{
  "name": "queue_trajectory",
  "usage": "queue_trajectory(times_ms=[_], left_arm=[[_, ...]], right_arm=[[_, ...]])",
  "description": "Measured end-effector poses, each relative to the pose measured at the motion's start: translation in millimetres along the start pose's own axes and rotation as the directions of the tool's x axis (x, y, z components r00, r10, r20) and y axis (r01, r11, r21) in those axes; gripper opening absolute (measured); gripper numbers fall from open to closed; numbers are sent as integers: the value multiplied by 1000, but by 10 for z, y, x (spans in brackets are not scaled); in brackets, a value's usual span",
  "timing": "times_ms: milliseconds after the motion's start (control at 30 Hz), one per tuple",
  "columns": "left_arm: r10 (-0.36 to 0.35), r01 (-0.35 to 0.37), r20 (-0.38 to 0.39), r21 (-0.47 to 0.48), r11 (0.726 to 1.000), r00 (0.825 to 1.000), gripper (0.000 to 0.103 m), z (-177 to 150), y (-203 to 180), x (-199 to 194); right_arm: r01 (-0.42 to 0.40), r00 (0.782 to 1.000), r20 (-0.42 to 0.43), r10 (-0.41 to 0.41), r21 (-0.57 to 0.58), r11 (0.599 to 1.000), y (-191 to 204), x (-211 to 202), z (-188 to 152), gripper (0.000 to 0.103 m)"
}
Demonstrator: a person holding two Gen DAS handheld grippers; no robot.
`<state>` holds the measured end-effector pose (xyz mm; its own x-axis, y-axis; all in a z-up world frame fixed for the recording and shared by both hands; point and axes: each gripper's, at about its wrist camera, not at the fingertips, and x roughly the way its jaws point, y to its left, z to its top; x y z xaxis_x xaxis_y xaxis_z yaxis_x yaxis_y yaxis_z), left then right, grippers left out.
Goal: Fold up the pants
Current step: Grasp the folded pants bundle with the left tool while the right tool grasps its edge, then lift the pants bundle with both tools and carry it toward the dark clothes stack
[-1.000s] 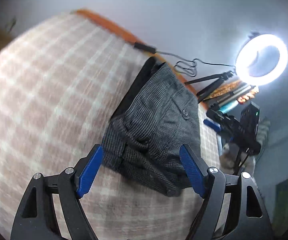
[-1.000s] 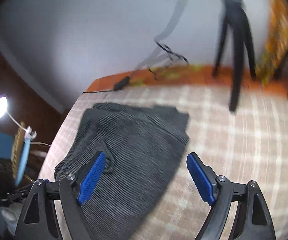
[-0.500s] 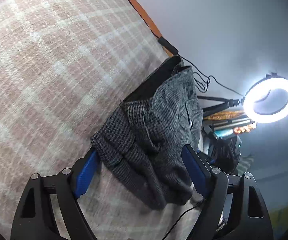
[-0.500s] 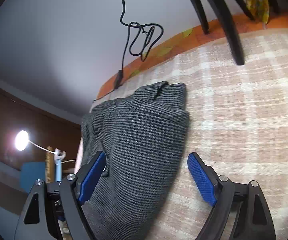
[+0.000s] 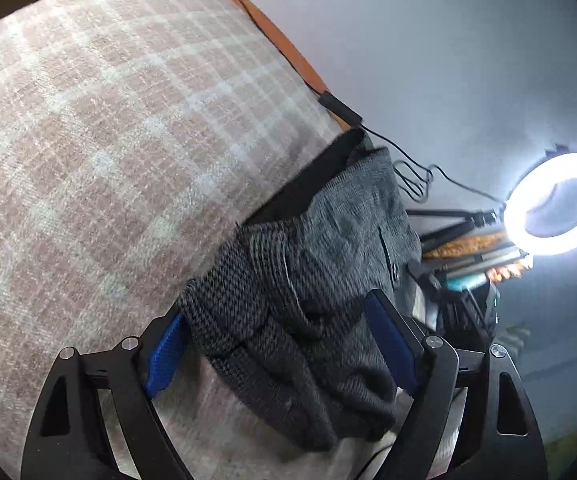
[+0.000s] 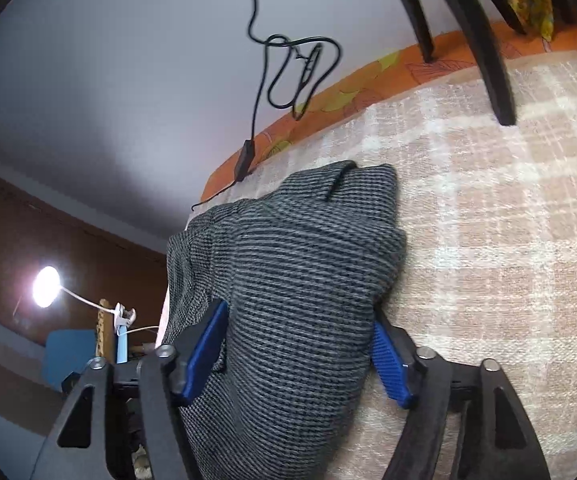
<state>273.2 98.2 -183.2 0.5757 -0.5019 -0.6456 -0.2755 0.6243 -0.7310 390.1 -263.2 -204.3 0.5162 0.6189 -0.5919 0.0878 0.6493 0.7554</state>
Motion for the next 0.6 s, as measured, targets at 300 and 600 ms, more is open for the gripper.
queue_trajectory(times_ms=[300, 600], left_arm=[[62, -66, 44, 100, 993, 997, 78, 30, -183, 170], [78, -90, 57, 251, 964, 995, 46, -14, -346, 148]], right_arm=[[119, 993, 8, -119, -50, 992, 164, 96, 16, 59], [183, 983, 34, -180, -127, 975, 350, 17, -11, 28]])
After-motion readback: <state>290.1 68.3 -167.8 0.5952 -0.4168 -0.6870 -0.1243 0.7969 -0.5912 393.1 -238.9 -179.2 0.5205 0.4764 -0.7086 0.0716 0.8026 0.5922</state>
